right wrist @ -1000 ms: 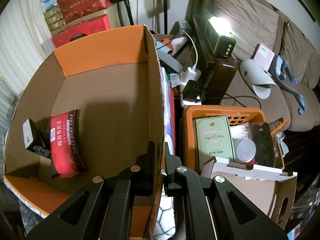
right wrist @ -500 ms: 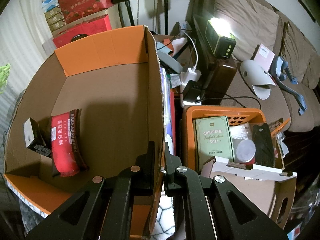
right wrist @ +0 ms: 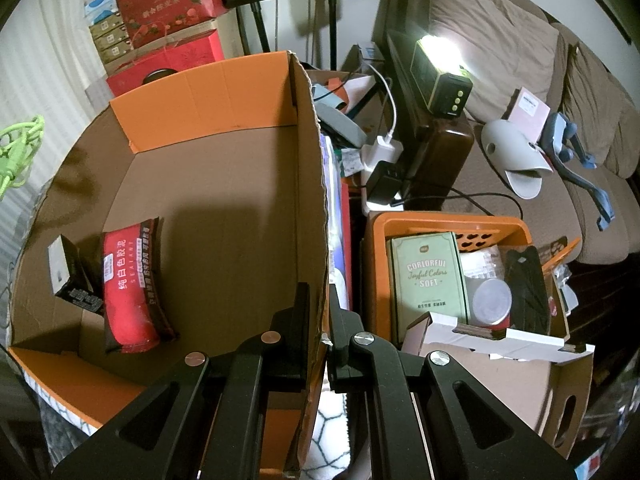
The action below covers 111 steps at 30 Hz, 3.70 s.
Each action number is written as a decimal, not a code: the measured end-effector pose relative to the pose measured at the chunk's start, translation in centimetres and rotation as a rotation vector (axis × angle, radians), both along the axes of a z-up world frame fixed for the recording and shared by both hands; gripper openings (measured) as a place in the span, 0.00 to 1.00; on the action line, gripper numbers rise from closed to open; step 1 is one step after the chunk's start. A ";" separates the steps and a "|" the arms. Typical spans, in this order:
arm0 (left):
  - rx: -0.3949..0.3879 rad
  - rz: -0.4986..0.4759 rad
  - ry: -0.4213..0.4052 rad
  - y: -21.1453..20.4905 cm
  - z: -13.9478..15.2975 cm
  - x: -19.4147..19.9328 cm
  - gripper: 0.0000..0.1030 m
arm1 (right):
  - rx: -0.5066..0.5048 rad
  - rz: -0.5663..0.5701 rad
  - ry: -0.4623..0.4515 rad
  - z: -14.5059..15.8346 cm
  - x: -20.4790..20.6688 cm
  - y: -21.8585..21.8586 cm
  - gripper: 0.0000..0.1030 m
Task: Organize objects
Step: 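Carry the green cable with the left gripper and drop it into the box, then move the left gripper back over the white cable on the bed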
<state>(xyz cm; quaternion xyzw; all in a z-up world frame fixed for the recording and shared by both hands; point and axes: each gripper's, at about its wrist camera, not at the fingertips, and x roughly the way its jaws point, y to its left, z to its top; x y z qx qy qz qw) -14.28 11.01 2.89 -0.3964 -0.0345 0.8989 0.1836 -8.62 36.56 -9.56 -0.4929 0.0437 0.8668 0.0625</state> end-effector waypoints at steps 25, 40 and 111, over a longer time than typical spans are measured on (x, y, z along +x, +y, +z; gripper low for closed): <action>0.019 -0.108 -0.123 10.7 -5.3 0.4 0.14 | -0.005 0.001 0.000 0.1 -0.1 -0.3 0.06; -0.036 -0.171 -0.167 14.8 -7.5 1.6 0.15 | -0.008 0.001 0.002 0.1 0.0 -0.3 0.06; -0.180 0.257 -0.003 -14.9 -3.7 1.8 1.00 | -0.012 -0.005 0.006 0.2 0.6 0.0 0.06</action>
